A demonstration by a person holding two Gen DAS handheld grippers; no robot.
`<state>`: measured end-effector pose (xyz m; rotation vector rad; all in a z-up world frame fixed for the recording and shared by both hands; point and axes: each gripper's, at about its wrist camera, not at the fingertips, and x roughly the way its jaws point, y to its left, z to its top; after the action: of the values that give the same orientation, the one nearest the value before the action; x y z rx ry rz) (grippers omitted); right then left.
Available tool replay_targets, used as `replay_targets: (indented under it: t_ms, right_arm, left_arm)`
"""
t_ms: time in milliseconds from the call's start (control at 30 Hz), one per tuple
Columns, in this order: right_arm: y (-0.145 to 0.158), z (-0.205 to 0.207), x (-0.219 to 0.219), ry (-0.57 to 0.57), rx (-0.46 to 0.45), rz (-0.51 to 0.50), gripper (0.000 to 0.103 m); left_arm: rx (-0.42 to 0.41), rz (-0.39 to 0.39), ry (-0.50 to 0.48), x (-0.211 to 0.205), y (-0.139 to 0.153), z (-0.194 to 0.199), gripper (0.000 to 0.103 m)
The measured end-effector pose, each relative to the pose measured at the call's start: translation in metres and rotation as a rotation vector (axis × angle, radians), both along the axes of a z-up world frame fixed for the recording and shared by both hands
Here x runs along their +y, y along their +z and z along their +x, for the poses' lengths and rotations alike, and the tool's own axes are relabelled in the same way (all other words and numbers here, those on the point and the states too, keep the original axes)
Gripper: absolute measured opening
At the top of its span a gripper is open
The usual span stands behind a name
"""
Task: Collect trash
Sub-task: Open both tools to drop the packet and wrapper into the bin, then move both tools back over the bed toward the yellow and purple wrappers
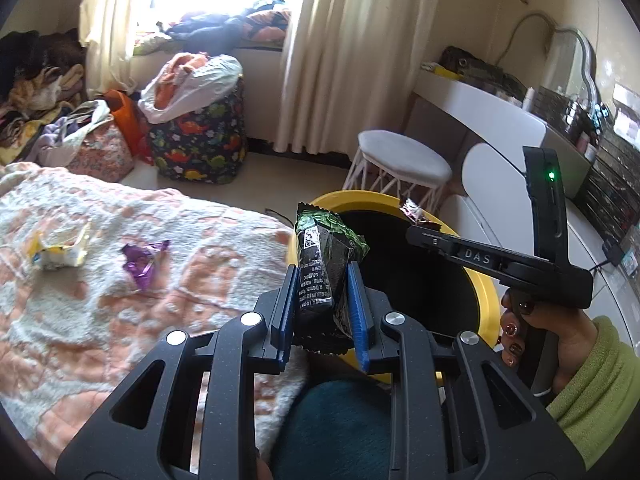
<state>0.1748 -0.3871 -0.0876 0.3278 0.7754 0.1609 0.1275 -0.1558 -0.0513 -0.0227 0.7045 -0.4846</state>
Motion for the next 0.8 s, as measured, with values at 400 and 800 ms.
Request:
replay_targets:
  t_ms: [400,800]
  right_arm:
    - [-0.004,-0.005,-0.027,-0.068,0.026,0.049,0.036]
    - [0.012,-0.004,0.012,0.004,-0.052,0.009,0.049]
  left_arm:
    - [0.066,-0.054,-0.039,-0.035,-0.016,0.029,0.066]
    - [0.046,-0.094,0.102,0.011,-0.012,0.041,0.083]
